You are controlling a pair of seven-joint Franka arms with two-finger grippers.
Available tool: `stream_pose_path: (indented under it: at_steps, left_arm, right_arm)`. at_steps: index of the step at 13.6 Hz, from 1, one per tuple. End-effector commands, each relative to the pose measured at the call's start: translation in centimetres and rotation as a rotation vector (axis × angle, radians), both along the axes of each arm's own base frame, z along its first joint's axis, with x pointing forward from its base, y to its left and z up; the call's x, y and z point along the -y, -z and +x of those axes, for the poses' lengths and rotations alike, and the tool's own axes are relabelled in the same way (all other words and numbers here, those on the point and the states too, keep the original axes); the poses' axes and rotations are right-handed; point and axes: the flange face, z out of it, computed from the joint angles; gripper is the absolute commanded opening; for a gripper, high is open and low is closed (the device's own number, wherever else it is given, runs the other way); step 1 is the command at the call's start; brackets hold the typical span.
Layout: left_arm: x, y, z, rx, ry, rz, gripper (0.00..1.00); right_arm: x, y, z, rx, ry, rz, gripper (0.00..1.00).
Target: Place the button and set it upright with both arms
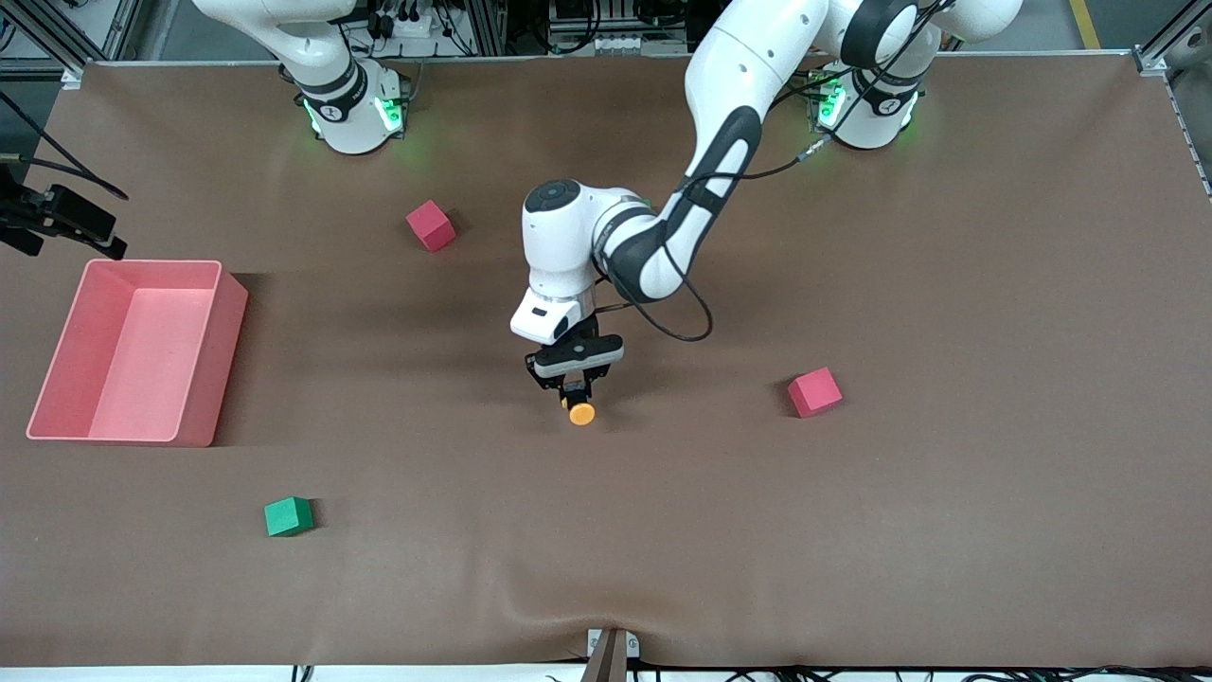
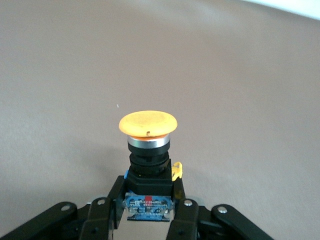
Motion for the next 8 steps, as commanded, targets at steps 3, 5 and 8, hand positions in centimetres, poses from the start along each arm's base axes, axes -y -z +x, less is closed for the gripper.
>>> stream_pose_path:
  at_steps: [3,5,8]
  left_arm:
    - [0.1,5.0,-1.3,0.178,0.067,0.117,0.00]
    - [-0.2,6.9,-1.6,0.255,0.118,0.176,0.00]
    - [-0.4,8.0,-1.8,0.354,0.160,0.204,0.00]
  right_arm:
    - [0.2,-0.6,-0.4,0.004,0.008,0.001,1.00]
    - [0.3,-0.6,-0.5,0.004,0.009,0.001,1.00]
    - [0.3,-0.6,-0.4,0.006,0.009,0.003,1.00]
